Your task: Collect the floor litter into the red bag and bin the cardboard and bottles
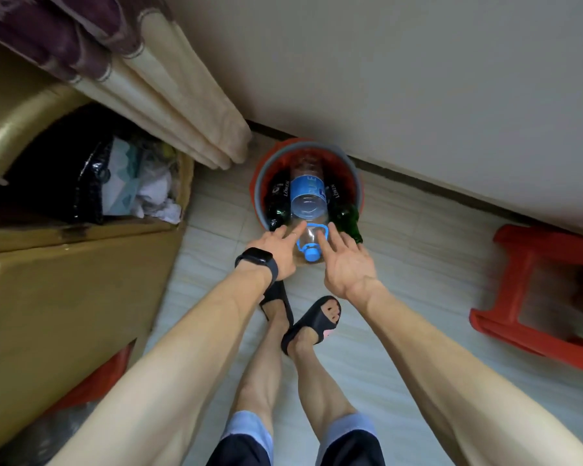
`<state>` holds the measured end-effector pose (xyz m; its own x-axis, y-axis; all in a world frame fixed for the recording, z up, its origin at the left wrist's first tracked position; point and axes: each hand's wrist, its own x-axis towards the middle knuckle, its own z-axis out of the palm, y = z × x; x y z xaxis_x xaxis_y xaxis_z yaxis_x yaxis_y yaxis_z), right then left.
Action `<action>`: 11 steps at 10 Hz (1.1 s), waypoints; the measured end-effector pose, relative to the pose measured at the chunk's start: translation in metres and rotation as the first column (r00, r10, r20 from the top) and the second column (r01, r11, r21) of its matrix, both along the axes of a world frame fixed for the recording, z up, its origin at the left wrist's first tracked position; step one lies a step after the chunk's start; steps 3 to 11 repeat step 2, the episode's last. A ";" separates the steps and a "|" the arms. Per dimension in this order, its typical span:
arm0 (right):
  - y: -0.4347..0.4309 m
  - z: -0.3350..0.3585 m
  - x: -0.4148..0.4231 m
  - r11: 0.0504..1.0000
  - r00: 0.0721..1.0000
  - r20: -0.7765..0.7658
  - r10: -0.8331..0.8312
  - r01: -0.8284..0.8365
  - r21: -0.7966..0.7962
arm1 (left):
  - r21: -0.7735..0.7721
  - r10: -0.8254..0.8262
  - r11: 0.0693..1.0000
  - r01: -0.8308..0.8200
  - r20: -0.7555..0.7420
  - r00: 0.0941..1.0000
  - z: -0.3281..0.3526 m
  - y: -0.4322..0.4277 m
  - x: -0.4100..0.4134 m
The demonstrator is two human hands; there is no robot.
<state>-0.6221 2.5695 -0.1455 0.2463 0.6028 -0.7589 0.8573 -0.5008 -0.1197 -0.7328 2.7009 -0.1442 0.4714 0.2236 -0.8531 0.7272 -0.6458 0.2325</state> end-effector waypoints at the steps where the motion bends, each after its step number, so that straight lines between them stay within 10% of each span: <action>1: 0.011 0.046 0.014 0.999 0.998 -0.046 -0.050 0.049 -0.008 | 0.025 0.026 0.999 -0.026 0.018 1.000 0.038 0.013 0.008; 11: 0.010 0.110 0.020 0.987 0.988 -0.068 -0.136 0.141 0.073 | 0.077 0.005 0.997 -0.008 0.044 0.999 0.090 0.022 0.008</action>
